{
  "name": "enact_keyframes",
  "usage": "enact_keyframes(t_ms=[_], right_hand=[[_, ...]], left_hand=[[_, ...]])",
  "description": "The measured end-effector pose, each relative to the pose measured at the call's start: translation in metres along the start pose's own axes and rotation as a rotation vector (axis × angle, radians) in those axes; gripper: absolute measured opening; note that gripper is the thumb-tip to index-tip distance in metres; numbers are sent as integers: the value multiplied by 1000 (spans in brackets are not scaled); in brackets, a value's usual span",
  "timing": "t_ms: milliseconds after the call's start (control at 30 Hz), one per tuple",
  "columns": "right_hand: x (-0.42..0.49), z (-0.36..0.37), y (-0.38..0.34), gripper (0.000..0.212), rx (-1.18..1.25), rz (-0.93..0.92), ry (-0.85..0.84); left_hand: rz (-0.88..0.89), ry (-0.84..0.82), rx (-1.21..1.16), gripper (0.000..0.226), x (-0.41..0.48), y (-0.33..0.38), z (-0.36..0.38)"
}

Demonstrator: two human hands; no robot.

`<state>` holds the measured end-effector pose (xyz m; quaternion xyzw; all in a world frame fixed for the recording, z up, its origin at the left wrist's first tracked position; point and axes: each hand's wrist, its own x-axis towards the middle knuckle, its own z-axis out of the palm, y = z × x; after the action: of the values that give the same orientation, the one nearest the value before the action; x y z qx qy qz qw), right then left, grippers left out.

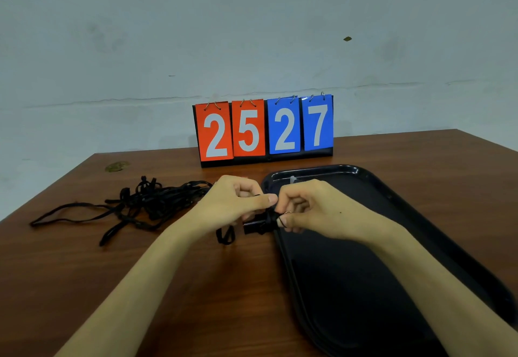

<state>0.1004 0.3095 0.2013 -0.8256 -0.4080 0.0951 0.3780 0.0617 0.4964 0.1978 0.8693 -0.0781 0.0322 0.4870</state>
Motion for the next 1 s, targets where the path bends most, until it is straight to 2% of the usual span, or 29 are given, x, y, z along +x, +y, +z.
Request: enact_keyframes(t_ms=[300, 367, 500, 633, 767, 867, 1000], right_hand=[[1, -6, -6, 9, 287, -27, 14], [-1, -7, -9, 9, 373, -25, 35], [-2, -11, -10, 8, 526, -2, 142], [1, -12, -4, 10, 608, 49, 297], [2, -15, 2, 6, 643, 126, 446], [3, -14, 5, 5, 641, 180, 495], [5, -9, 6, 3, 470, 206, 557]], left_hand=[[-28, 26, -137, 24, 0, -3, -1], [-36, 14, -130, 30, 1, -6, 5], [-39, 13, -206, 39, 1, -5, 20], [15, 92, -294, 41, 0, -3, 25], [45, 101, -381, 31, -2, 0, 26], [34, 87, -314, 18, 1, 1, 29], [50, 90, -173, 9, 2, -4, 33]])
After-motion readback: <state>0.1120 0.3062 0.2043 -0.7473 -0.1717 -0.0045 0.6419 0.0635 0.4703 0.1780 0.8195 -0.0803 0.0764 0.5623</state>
